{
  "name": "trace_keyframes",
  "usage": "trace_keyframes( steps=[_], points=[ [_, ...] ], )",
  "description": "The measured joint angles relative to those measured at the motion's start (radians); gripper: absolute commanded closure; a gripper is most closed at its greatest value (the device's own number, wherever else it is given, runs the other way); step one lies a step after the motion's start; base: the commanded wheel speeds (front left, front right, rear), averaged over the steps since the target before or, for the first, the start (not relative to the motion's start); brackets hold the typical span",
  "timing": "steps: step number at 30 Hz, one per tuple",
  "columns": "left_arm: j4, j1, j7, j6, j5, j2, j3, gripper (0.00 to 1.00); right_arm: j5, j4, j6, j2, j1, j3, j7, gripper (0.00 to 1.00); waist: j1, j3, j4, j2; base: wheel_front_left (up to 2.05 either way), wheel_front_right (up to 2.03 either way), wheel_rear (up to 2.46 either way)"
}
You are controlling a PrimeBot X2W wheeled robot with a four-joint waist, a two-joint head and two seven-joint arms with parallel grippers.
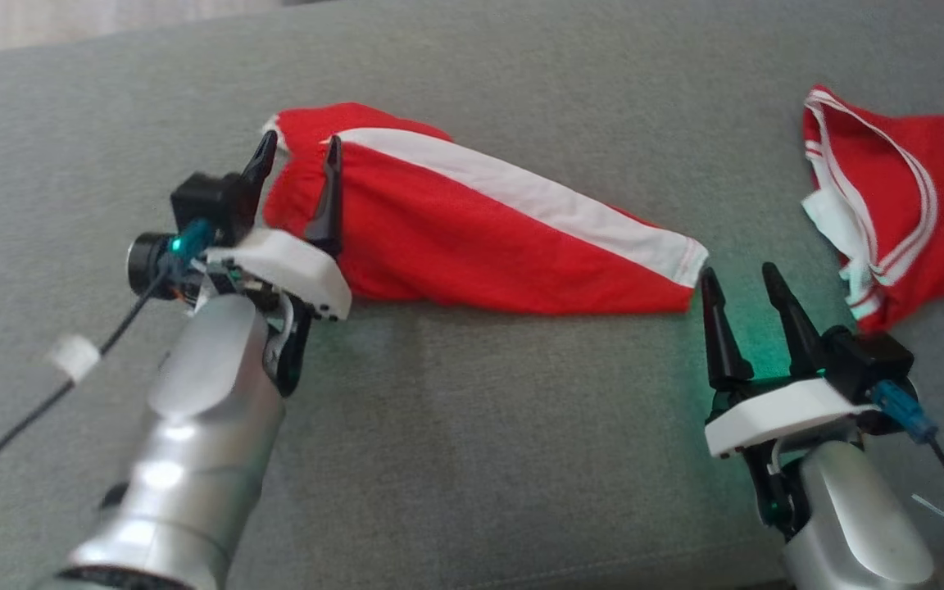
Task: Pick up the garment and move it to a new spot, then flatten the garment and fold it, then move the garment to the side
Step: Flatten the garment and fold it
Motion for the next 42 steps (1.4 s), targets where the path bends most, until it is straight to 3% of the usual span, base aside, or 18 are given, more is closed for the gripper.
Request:
trace_keyframes(
  steps=[7,16,17,18,19,20,30,39,40,42],
  points=[
    [0.192,-0.06,0.009,0.004,0.005,-0.001,-0.018,0.0,0.012,-0.001,0.0,0.0,-0.008,0.003,0.0,0.0,-0.0001,0.03,-0.019,0.0,0.0,0.0,0.0],
    [0.236,-0.06,-0.012,-0.028,-0.045,-0.004,-0.087,0.0,0.017,0.01,0.0,0.0,-0.01,0.016,0.0,0.0,-0.0001,0.02,0.014,0.0,0.0,0.0,0.0],
    [0.232,-0.059,-0.011,-0.029,-0.063,-0.004,-0.104,0.13,0.02,0.011,0.0,0.001,-0.01,0.019,0.0,0.0,-0.0002,0.017,0.017,0.0,0.0,0.0,0.0],
    [0.227,-0.057,-0.008,-0.036,-0.077,-0.004,-0.126,0.49,0.025,0.012,0.0,0.0,-0.01,0.02,0.0,0.0,-0.0003,0.016,0.02,0.0,0.0,0.0,0.0],
    [0.22,-0.054,-0.006,-0.036,-0.086,-0.004,-0.149,0.6,0.025,0.012,0.0,0.0,-0.01,0.02,0.0,0.0,-0.0002,0.014,0.024,0.0,0.0,0.0,0.0],
    [0.21,-0.048,-0.006,-0.037,-0.1,-0.004,-0.164,1.0,0.025,0.014,0.0,0.001,-0.01,0.02,0.0,0.0,-0.0002,0.012,0.027,0.0,0.0,0.0,0.0],
    [0.084,0.0,-0.062,-0.031,-0.134,-0.004,-0.268,1.0,0.025,0.04,0.0,0.001,0.002,-0.013,0.0,0.0,-0.0002,-0.039,0.073,0.0,0.0,0.0,0.0],
    [-0.174,0.28,-0.063,0.045,-0.067,0.018,-0.233,1.0,0.049,0.069,0.0,0.001,0.098,-0.019,0.0,0.0,-0.0004,-0.146,0.15,0.0,0.0,0.0,0.0],
    [-0.19,0.322,-0.063,0.051,-0.066,0.02,-0.221,0.89,0.052,0.07,0.0,0.002,0.098,-0.015,0.0,0.0,-0.0004,-0.156,0.157,0.0,0.0,0.0,0.0],
    [-0.207,0.394,-0.063,0.066,-0.062,0.026,-0.202,0.8,0.054,0.07,0.0,0.002,0.098,-0.005,0.0,0.0,-0.0004,-0.173,0.168,0.0,0.0,0.0,0.0]
  ],
)
